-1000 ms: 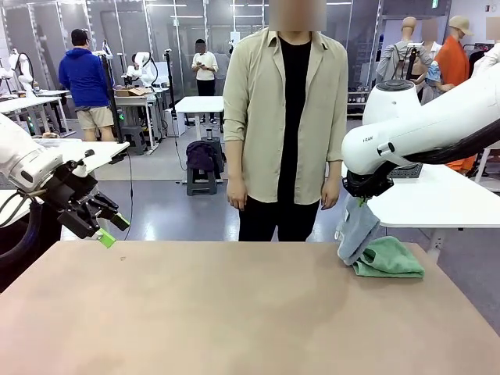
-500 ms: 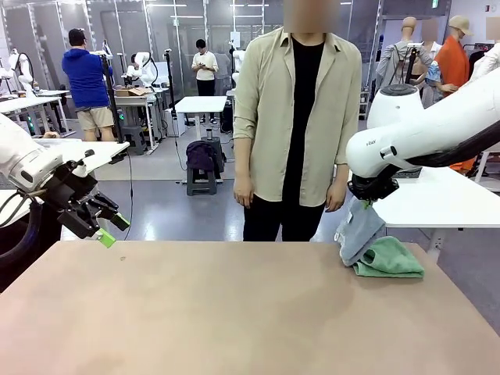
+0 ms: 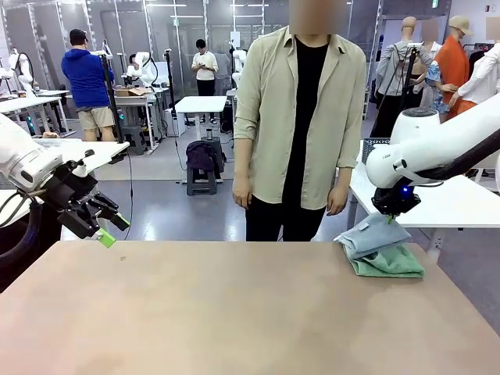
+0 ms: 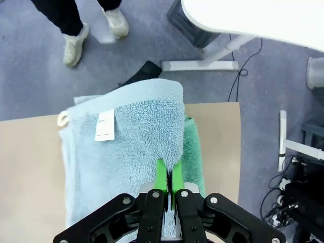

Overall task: Fold the towels and place them in the basket.
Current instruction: Stack the folded Towel with hook on the right side of the table.

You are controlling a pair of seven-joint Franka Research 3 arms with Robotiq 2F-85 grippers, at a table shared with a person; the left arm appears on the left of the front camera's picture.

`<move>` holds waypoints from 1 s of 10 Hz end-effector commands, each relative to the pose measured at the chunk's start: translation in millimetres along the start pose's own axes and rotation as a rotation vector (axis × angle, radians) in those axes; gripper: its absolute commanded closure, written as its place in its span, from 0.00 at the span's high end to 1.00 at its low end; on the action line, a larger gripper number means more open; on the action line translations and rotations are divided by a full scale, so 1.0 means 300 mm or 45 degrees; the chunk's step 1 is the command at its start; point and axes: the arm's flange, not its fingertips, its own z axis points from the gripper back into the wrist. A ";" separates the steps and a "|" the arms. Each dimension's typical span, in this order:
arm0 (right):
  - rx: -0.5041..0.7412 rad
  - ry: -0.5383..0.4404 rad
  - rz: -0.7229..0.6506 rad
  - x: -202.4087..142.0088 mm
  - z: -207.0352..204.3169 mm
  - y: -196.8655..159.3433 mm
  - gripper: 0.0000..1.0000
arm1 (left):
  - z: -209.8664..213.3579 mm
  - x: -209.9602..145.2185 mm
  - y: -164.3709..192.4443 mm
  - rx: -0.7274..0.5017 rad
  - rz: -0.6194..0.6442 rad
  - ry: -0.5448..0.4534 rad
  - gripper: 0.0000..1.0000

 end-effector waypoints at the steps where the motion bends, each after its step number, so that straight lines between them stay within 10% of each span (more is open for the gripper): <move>1: 0.059 0.065 0.043 0.042 -0.044 -0.048 0.04 | 0.004 0.000 -0.005 0.000 -0.010 0.010 0.92; 3: 0.115 0.132 0.042 0.019 -0.098 -0.061 0.04 | 0.004 0.000 -0.005 0.000 -0.010 0.010 0.92; 6: 0.092 0.191 -0.008 -0.014 -0.095 -0.092 0.43 | 0.004 0.000 -0.005 0.000 -0.010 0.010 0.92; 7: 0.093 0.176 -0.010 -0.017 -0.056 -0.111 0.28 | 0.004 0.000 -0.005 0.000 -0.010 0.010 0.92; 8: 0.098 0.143 -0.003 -0.017 0.038 -0.140 0.62 | 0.004 0.000 -0.005 0.000 -0.010 0.010 0.92; 9: 0.121 0.120 0.011 -0.012 0.152 -0.173 0.48 | 0.004 0.000 -0.005 0.000 -0.010 0.010 0.92; 10: 0.176 0.106 0.043 -0.014 0.286 -0.201 0.77 | 0.004 0.000 -0.005 0.000 -0.010 0.010 0.92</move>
